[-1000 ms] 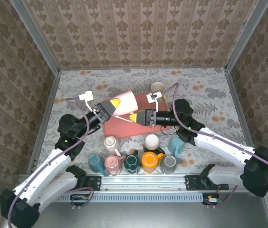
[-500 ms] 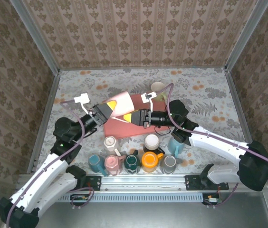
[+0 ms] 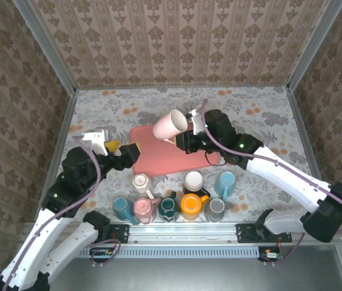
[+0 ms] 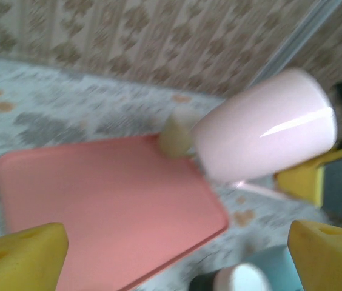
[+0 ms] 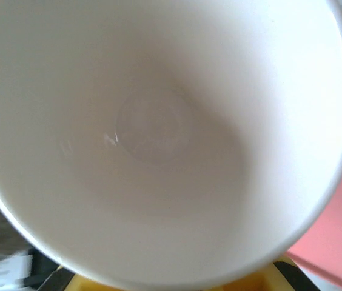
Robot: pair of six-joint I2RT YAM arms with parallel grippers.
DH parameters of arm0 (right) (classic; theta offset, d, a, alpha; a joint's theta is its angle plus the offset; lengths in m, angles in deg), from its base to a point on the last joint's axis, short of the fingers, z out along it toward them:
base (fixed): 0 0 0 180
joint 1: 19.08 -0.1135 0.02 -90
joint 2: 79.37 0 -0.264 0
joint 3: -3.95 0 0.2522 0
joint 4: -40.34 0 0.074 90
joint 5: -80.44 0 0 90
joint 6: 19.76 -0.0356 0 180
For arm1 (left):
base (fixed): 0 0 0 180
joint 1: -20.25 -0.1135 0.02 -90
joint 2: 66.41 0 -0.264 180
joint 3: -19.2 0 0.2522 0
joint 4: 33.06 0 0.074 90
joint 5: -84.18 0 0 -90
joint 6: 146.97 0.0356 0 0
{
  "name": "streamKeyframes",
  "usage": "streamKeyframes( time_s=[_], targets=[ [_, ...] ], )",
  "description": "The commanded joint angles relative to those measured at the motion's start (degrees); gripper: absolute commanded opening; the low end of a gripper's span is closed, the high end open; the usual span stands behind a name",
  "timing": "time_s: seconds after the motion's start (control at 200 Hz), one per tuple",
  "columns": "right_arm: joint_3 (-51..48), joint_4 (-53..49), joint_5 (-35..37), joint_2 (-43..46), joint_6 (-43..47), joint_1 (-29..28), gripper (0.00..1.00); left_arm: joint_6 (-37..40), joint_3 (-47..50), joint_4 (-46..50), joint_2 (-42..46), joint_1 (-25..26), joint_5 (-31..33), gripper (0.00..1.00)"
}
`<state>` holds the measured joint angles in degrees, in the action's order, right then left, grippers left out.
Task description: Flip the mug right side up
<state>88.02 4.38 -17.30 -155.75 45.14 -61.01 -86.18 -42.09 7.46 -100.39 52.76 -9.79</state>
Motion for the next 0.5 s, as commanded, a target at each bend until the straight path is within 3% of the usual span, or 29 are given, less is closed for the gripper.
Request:
streamKeyframes(
  time_s=[0.0,0.155,0.285,0.495],
  targets=[
    [6.01,-12.15,17.07,-5.95,10.39,-0.67,0.00,9.12,-3.21,12.29,-3.23,-0.17,5.76,0.92],
    [10.55,-12.75,25.42,-14.13,14.92,-0.69,0.00,12.99,-2.36,12.95,-2.07,0.17,8.91,0.92],
    [16.34,-15.87,30.18,-22.56,13.40,0.06,0.00,13.48,-0.48,11.94,0.36,0.17,9.38,0.93],
    [22.48,-17.85,29.56,-32.71,8.78,2.53,0.00,13.84,-0.45,12.20,2.23,0.33,10.39,0.93]
  ],
)
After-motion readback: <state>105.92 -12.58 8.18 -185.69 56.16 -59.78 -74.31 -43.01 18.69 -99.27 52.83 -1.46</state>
